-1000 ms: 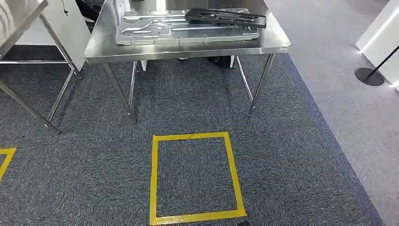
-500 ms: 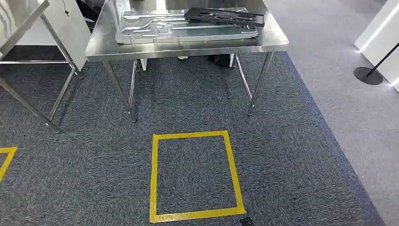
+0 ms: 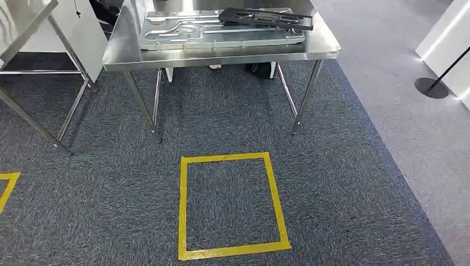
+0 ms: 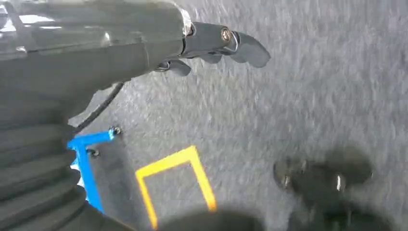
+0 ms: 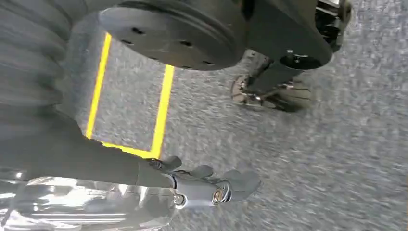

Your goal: Take the parts from the cabinet and place them on the table.

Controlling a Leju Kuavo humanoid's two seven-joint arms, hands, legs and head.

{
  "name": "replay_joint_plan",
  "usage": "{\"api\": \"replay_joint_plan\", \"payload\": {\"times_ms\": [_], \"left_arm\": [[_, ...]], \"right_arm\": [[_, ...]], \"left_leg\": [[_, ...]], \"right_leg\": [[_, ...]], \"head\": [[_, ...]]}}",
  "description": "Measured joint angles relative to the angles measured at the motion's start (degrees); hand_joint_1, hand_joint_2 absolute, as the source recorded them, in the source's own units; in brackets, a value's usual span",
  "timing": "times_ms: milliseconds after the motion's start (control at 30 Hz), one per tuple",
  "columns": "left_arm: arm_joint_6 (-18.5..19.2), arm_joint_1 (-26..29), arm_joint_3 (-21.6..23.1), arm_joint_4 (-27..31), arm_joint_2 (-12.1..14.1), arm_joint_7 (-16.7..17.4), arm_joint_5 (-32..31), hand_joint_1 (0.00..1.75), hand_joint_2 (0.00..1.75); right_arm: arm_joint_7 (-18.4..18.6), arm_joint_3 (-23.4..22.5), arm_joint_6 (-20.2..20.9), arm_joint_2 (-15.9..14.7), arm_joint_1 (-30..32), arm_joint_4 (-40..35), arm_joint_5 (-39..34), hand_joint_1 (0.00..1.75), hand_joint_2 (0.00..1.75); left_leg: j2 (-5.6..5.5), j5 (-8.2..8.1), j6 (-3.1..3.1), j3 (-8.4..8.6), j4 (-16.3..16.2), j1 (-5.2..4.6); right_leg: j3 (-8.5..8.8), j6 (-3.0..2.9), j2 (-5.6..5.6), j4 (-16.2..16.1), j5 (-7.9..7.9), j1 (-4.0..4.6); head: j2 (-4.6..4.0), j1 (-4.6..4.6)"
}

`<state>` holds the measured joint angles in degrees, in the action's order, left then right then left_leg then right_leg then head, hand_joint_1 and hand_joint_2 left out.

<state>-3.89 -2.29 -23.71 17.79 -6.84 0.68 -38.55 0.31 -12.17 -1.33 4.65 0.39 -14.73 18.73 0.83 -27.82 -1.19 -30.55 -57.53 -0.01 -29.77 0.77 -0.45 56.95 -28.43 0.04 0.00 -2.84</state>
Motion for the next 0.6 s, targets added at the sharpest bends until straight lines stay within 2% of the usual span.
{"api": "replay_joint_plan", "payload": {"times_ms": [67, 100, 133, 167, 200, 233, 267, 300, 333, 367, 400, 433, 467, 500, 567, 600], "left_arm": [[0.24, 0.46, 1.82, 0.83, 0.59, 0.00, 3.17, 0.00, 1.75], [0.35, 0.74, 2.80, 1.14, 0.90, -0.09, 4.90, 0.00, 1.75], [0.59, 1.35, 3.72, 1.18, 1.33, -0.15, 6.59, 0.00, 1.75], [0.85, 2.08, 4.62, 1.18, 1.51, -0.17, 8.29, 0.00, 1.75], [1.01, 3.05, 5.57, 1.18, 1.70, -0.17, 9.90, 0.00, 1.75], [1.07, 4.05, 6.29, 1.14, 1.86, -0.30, 11.85, 0.00, 1.75], [1.16, 4.81, 6.95, 1.11, 2.07, -0.33, 12.81, 0.00, 1.75], [1.25, 5.65, 7.71, 0.70, 2.38, -0.31, 14.05, 0.00, 1.75], [1.40, 6.82, 8.44, 0.17, 2.56, -0.31, 15.43, 0.00, 1.75], [1.57, 7.86, 9.06, -0.24, 2.95, -0.31, 16.62, 0.00, 0.00], [1.72, 8.99, 9.81, -0.70, 3.19, -0.29, 17.82, 0.00, 0.00], [1.92, 10.08, 10.59, -1.18, 3.39, -0.31, 19.03, 0.00, 0.00], [2.03, 10.73, 11.34, -1.60, 3.41, -0.31, 20.17, 0.00, 0.00], [2.08, 11.37, 12.17, -1.66, 3.54, -0.31, 21.64, 0.00, 0.00], [2.34, 12.28, 14.01, -1.66, 3.87, -0.33, 24.83, 0.00, 0.00], [2.49, 12.28, 14.88, -1.49, 4.02, -0.35, 26.43, 0.00, 0.00]], "right_arm": [[-0.13, 0.74, 0.15, -0.22, 0.29, -0.09, -1.57, 0.00, 1.75], [-0.13, 1.22, 0.22, -0.22, 0.33, -0.18, -2.36, 0.00, 1.75], [-0.13, 1.68, 0.28, -0.24, 0.45, -0.37, -3.08, 0.00, 1.75], [-0.11, 2.16, 0.35, -0.43, 0.59, -0.76, -3.86, 0.00, 1.75], [-0.11, 2.67, 0.46, -0.55, 0.72, -1.29, -4.61, 0.00, 1.75], [-0.11, 3.10, 0.61, -0.63, 0.82, -1.94, -5.32, 0.00, 1.75], [-0.11, 3.45, 0.66, -0.72, 0.81, -2.60, -5.92, 0.00, 1.75], [0.02, 3.89, 0.68, -0.89, 0.73, -3.45, -6.55, 0.00, 1.75], [0.07, 4.28, 0.68, -1.11, 0.65, -4.42, -7.15, 0.00, 1.75], [0.07, 4.59, 0.68, -1.35, 0.66, -5.48, -7.71, 0.00, 1.75], [0.04, 4.87, 0.68, -1.53, 0.57, -6.64, -8.39, 0.00, 1.75], [0.02, 5.22, 0.72, -1.72, 0.44, -7.73, -8.95, 0.00, 0.00], [0.00, 5.55, 0.76, -2.03, 0.24, -8.51, -9.53, 0.00, 0.00], [-0.04, 6.03, 0.81, -2.16, 0.23, -9.18, -10.23, 0.00, 0.00], [-0.06, 6.99, 0.81, -2.56, 0.63, -9.81, -11.82, 0.00, 0.00], [-0.09, 7.37, 0.83, -2.84, 1.01, -9.84, -12.59, 0.00, 0.00]], "left_leg": [[0.06, 0.19, 0.61, 0.17, 0.36, 0.18], [-0.01, -0.14, 1.01, 0.21, 0.11, -0.03], [-0.23, -1.18, 1.28, -0.14, -1.03, 0.19], [-0.29, -3.48, 1.42, -1.52, -4.20, 0.22], [-0.32, -6.14, 1.62, -3.65, -9.11, 0.39], [-0.32, -8.14, 1.77, -5.69, -13.67, 0.46], [-0.35, -9.13, 1.94, -7.23, -17.11, 0.50], [-0.35, -8.68, 2.06, -7.62, -18.00, 0.57], [-0.35, -6.76, 2.15, -6.54, -15.79, 0.72], [-0.34, -4.26, 2.20, -4.46, -11.61, 0.90], [-0.32, -1.52, 2.27, -1.75, -5.88, 1.12], [-0.33, -0.46, 2.38, 0.24, -1.26, 1.33], [-0.53, -1.22, 2.00, 0.42, -0.59, 0.88], [-0.67, -1.07, 1.26, 0.27, -0.88, 1.09], [-0.76, -0.97, 0.62, 0.12, -0.95, 0.63], [-0.75, -0.64, 0.11, 0.15, -0.51, 0.81]], "right_leg": [[-0.09, -0.44, 0.16, -0.01, 0.07, 0.17], [0.31, -1.00, 0.16, -0.91, 0.54, -0.47], [0.57, -1.27, -0.16, -1.32, 0.76, -0.50], [0.51, -1.60, -0.23, -1.35, 0.84, -0.51], [0.43, -1.64, -0.26, -1.34, 0.86, -0.45], [0.30, -1.67, -0.29, -1.30, 0.85, -0.38], [0.21, -1.67, -0.34, -1.21, 0.85, -0.35], [0.20, -1.66, -0.37, -1.10, 0.83, -0.38], [0.25, -1.56, -0.33, -1.00, 0.75, -0.44], [0.32, -1.41, -0.21, -0.86, 0.65, -0.53], [0.33, -1.15, -0.06, -0.55, 0.48, -0.65], [0.15, -0.71, 0.15, -0.10, 0.20, -0.53], [-0.32, -0.26, 0.21, 0.47, -0.07, -0.16], [-0.49, -0.02, 0.20, 0.45, 0.01, -0.18], [-0.49, 0.59, 0.18, 0.24, 0.23, -0.36], [-0.44, 1.00, 0.18, 0.31, 0.10, -0.39]], "head": [[0.00, 0.00], [0.02, 0.00], [0.00, 0.00], [0.00, 0.00], [0.00, 0.00], [0.00, 0.00], [0.00, 0.00], [0.00, 0.00], [0.00, 0.00], [0.00, 0.00], [0.00, 0.00], [0.00, 0.00], [0.00, 0.00], [0.00, 0.00], [0.00, 0.00], [0.00, 0.00]]}}
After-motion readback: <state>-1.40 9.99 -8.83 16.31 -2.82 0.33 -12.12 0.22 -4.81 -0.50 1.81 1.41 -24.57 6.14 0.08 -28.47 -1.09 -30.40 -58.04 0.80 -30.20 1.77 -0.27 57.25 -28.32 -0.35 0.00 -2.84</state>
